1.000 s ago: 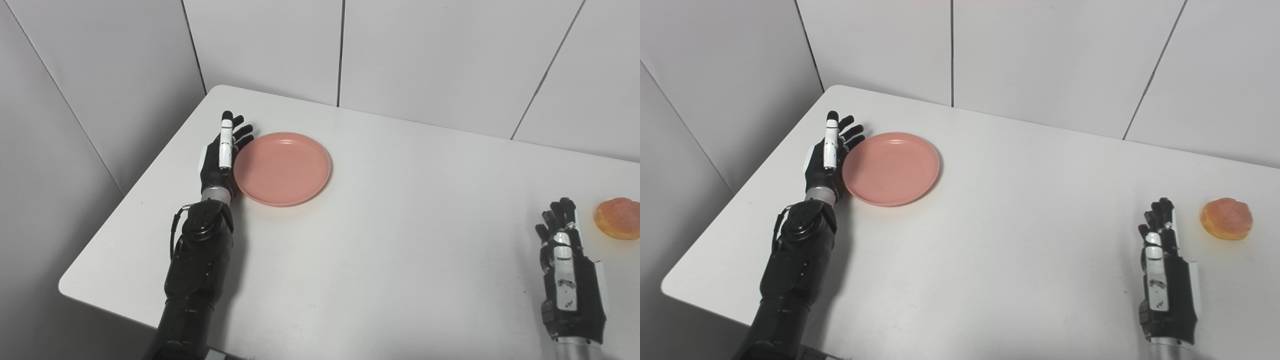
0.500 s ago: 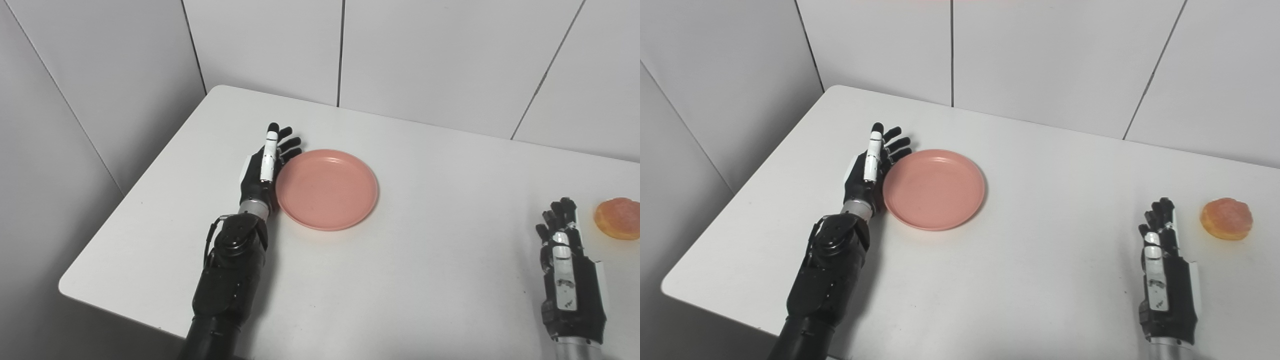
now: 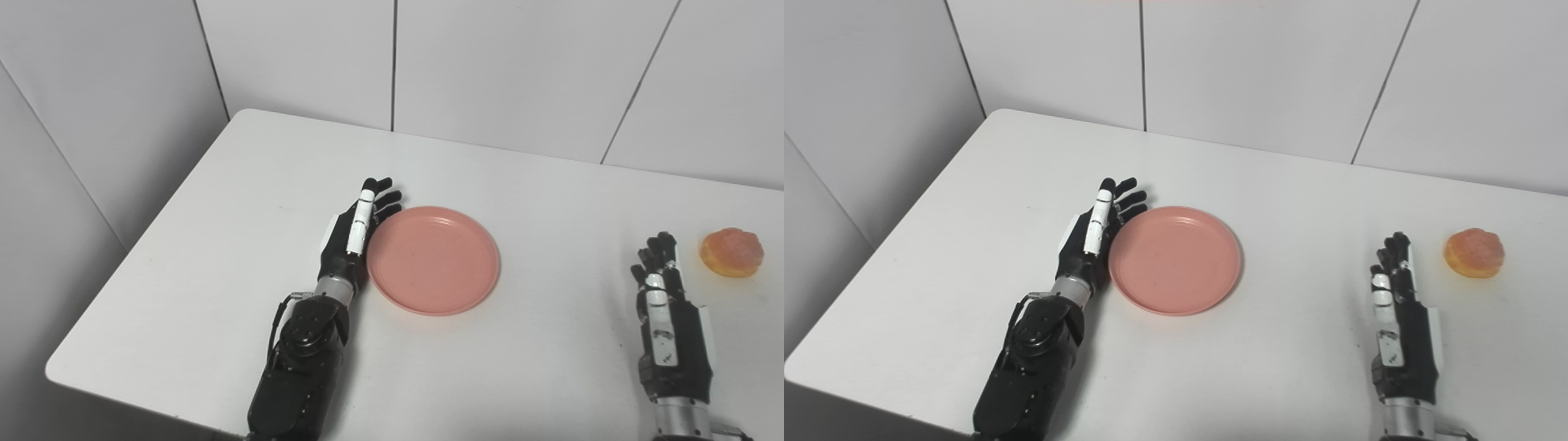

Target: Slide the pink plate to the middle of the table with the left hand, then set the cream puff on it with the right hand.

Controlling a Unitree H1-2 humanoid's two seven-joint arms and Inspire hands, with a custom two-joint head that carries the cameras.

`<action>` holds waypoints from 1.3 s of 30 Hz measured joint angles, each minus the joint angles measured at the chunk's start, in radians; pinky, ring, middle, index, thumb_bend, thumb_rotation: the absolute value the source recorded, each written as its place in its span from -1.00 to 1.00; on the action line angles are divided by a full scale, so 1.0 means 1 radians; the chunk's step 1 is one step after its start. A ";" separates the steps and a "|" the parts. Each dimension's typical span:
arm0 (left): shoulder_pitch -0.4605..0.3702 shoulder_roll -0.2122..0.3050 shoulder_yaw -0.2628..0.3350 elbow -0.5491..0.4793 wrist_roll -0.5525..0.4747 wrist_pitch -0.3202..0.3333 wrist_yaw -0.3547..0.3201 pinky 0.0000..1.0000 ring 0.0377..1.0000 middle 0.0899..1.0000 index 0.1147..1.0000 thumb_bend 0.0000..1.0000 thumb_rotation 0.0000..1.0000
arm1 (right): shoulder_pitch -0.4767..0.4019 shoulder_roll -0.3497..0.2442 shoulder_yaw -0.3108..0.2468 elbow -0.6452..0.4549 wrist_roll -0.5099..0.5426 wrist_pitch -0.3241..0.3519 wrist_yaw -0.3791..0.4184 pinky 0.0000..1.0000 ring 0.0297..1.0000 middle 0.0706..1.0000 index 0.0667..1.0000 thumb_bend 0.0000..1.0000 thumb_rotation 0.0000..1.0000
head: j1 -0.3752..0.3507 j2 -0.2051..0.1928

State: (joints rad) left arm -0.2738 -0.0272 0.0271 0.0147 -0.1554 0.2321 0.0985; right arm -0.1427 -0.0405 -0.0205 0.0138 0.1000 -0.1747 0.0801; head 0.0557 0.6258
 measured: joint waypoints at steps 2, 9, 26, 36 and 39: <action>0.015 -0.017 -0.007 -0.012 0.009 -0.004 0.001 0.68 0.63 0.60 0.56 0.08 1.00 | 0.002 0.008 0.010 -0.003 -0.001 0.015 -0.002 1.00 1.00 1.00 1.00 0.32 0.65 | -0.064 0.003; 0.053 -0.016 -0.046 -0.044 -0.004 -0.009 -0.075 0.84 0.74 0.70 0.68 0.10 1.00 | 0.011 0.056 0.040 -0.027 -0.070 0.027 -0.044 1.00 1.00 1.00 1.00 0.18 0.65 | -0.235 0.006; 0.093 -0.022 -0.073 -0.034 -0.010 -0.100 -0.138 0.84 0.73 0.69 0.68 0.09 1.00 | 0.011 0.089 0.055 -0.029 -0.112 0.074 -0.082 1.00 1.00 1.00 0.99 0.33 0.59 | -0.330 0.023; 0.098 -0.028 -0.073 -0.023 -0.002 -0.136 -0.140 0.89 0.79 0.77 0.74 0.08 1.00 | 0.011 0.084 0.055 -0.033 -0.111 0.085 -0.081 1.00 1.00 1.00 0.98 0.39 0.61 | -0.313 0.026; 0.098 -0.028 -0.074 -0.021 -0.001 -0.140 -0.144 0.90 0.80 0.77 0.74 0.08 1.00 | 0.011 0.084 0.055 -0.033 -0.112 0.086 -0.081 1.00 1.00 1.00 0.98 0.40 0.61 | -0.312 0.028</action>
State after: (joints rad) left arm -0.1762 -0.0550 -0.0464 -0.0061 -0.1568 0.0925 -0.0458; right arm -0.1316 0.0431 0.0349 -0.0196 -0.0115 -0.0884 -0.0011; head -0.2562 0.6535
